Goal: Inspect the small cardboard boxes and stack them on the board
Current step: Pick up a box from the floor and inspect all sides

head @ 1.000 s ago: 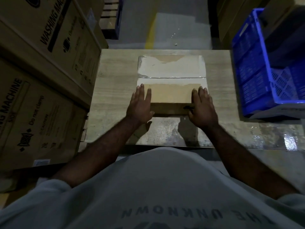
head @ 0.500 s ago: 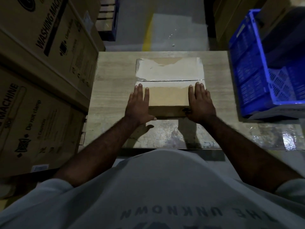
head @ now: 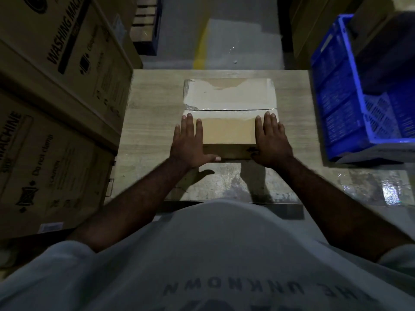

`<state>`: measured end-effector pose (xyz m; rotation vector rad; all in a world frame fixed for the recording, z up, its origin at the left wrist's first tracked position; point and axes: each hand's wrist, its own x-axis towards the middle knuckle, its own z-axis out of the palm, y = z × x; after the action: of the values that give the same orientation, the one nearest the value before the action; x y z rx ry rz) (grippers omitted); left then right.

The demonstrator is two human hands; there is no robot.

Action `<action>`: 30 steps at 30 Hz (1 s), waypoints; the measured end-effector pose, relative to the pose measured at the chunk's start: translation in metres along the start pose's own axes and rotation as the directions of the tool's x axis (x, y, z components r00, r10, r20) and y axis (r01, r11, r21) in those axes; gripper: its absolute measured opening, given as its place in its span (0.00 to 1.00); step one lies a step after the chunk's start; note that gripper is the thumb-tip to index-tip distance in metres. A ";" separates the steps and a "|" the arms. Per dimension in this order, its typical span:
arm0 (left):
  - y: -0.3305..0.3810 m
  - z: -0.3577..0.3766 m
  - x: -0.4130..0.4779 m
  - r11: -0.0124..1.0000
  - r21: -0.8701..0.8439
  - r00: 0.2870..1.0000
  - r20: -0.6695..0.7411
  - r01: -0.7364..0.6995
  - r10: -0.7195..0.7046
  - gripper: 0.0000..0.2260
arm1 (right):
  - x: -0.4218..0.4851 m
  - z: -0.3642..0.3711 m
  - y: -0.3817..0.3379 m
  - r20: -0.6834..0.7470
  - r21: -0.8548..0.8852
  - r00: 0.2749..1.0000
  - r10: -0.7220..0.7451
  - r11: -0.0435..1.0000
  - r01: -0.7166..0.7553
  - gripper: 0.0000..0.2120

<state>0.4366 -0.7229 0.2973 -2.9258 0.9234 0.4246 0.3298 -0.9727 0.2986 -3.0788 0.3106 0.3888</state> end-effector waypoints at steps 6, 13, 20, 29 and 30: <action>-0.002 -0.006 0.006 0.993 -0.110 0.999 -0.007 0.033 -0.034 0.54 | 0.007 -0.011 0.000 0.118 0.032 0.993 0.013 0.999 -0.016 0.55; -0.017 -0.024 0.047 0.993 -0.117 0.999 -0.026 0.032 -0.035 0.45 | 0.051 -0.050 0.003 0.253 0.090 0.966 0.056 0.993 -0.081 0.50; -0.037 -0.049 0.097 0.998 -0.050 0.997 0.068 -0.030 0.033 0.42 | 0.111 -0.065 0.024 0.168 0.219 0.984 0.064 0.971 -0.100 0.38; -0.034 -0.048 0.122 0.998 0.055 0.997 0.072 -0.028 0.024 0.44 | 0.108 -0.048 0.021 0.048 0.240 0.995 0.083 0.966 -0.092 0.41; -0.035 -0.049 0.124 0.999 0.045 0.997 0.072 -0.024 0.021 0.45 | 0.108 -0.047 0.021 0.045 0.248 0.995 0.084 0.964 -0.093 0.42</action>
<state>0.5656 -0.7690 0.3092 -2.8417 0.9446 0.4982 0.4400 -1.0166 0.3175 -2.8165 0.4595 0.3720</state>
